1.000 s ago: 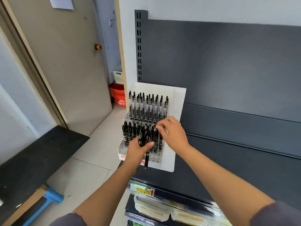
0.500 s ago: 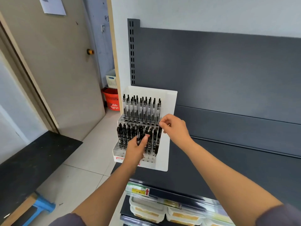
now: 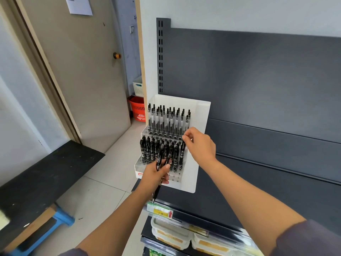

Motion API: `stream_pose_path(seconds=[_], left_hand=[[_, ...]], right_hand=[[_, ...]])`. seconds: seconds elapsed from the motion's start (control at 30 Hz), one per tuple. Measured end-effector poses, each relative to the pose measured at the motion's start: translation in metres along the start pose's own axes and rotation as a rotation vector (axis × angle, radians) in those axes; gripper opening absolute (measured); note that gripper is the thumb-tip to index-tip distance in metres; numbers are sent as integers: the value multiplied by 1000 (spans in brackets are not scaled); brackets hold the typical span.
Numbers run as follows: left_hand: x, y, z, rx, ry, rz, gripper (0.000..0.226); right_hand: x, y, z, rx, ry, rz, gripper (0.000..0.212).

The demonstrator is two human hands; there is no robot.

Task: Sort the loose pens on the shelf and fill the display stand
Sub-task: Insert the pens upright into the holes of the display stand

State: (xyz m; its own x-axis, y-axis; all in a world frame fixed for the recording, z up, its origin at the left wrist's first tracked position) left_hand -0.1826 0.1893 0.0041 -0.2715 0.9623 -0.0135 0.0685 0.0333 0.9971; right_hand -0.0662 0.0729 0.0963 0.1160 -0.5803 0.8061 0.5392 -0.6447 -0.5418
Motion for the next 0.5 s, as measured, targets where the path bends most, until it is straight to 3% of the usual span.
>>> stream_pose_path(seconds=[0.2,0.3,0.4,0.5], left_hand=[[1,0,-2,-7,12,-1,9],[0,-1,-1,1,8,13,20],[-2,-2,0,3,-11,8,11],[-4,-5,1,8,-6,-31,16]], right_hand=[[-19,3,0,69,-90,-182,16],[-27,11,-1,41,-79,-263,20],[-31,14,-1,22,-77,-268,19],[-32,16,-1,-1,-100,-219,17]])
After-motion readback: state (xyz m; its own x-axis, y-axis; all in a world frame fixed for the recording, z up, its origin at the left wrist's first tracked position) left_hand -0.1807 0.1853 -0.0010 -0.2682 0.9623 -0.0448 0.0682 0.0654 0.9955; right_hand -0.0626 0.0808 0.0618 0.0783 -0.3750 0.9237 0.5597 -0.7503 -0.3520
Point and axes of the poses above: each hand's wrist, its own z-axis towards the middle knuckle, its own x-axis out of the back of the hand, y = z × x, the point moved 6 cm from there along z, towards the middle knuckle, and after that the axes turned 8 degrees about -y, right-handed, at the moved point
